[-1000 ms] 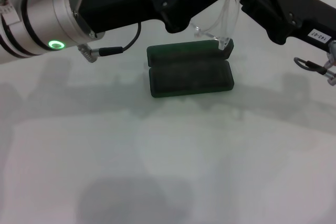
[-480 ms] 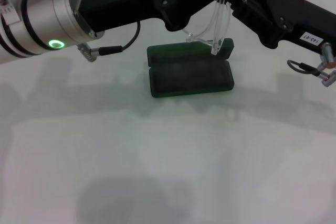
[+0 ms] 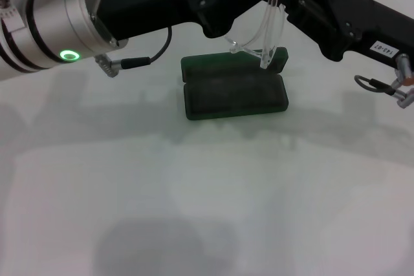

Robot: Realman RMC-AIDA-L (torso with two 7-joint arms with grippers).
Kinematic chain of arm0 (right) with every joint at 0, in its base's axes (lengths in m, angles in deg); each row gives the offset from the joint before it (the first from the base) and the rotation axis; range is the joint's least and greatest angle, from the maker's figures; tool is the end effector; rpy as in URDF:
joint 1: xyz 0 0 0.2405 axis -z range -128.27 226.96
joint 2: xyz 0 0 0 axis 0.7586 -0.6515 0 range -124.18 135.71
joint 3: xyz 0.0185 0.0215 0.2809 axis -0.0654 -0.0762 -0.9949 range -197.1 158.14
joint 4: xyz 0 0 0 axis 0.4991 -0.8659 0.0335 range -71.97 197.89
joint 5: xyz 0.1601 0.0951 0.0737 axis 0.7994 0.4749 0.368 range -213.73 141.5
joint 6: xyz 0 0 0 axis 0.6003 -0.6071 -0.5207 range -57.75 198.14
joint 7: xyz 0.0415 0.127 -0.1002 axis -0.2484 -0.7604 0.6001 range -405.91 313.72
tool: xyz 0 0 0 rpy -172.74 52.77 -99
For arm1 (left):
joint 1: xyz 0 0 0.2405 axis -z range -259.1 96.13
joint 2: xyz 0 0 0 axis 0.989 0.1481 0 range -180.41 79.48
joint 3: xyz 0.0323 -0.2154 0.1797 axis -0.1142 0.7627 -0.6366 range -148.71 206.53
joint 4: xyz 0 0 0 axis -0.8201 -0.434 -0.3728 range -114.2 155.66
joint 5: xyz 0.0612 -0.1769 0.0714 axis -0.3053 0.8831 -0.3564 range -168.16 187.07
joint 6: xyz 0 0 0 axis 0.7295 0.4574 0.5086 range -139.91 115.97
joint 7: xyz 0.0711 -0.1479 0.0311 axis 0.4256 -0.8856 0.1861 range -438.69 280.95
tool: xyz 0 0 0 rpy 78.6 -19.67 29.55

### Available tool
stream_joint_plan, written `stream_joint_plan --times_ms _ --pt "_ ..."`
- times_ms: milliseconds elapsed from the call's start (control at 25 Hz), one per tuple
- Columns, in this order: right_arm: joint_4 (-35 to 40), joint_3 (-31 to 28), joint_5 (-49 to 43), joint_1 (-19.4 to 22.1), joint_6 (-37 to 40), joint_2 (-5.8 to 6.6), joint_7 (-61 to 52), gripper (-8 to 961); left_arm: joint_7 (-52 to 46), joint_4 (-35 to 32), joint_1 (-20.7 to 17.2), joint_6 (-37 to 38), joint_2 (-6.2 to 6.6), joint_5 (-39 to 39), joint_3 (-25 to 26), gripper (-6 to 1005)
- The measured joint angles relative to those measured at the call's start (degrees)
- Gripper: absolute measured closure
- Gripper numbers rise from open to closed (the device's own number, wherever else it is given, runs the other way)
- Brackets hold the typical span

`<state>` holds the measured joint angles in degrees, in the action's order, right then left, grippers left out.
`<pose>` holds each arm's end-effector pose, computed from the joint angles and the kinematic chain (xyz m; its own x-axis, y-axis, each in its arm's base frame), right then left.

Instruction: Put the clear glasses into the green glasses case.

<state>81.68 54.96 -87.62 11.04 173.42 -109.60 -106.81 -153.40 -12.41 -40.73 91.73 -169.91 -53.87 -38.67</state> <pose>0.1487 0.3424 -0.0072 0.3673 -0.0194 -0.9299 -0.1459 -0.9886 -0.0370 -0.0941 0.3358 -0.0122 0.4099 0.0788 0.9087 -0.0236 -0.9950 0.0970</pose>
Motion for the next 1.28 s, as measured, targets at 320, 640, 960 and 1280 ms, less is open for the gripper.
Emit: stream_joint_plan --times_ms 320,640,960,1280 --pt "0.0 -0.9 0.35 0.35 -0.09 0.33 0.2 884 0.04 0.0 -0.41 0.0 0.37 0.23 0.1 950" --pt "0.95 -2.63 -0.14 1.13 -0.6 1.85 -0.14 884 -0.12 -0.54 -3.4 0.5 2.87 0.3 0.07 951" --pt "22.69 -2.74 -12.37 6.55 -11.5 2.89 -11.22 884 -2.93 -0.61 -13.88 0.69 12.35 -0.23 0.99 950" --pt "48.39 -2.84 -42.21 4.92 -20.04 2.3 -34.79 884 -5.72 -5.34 -20.19 0.87 12.61 -10.87 13.98 950"
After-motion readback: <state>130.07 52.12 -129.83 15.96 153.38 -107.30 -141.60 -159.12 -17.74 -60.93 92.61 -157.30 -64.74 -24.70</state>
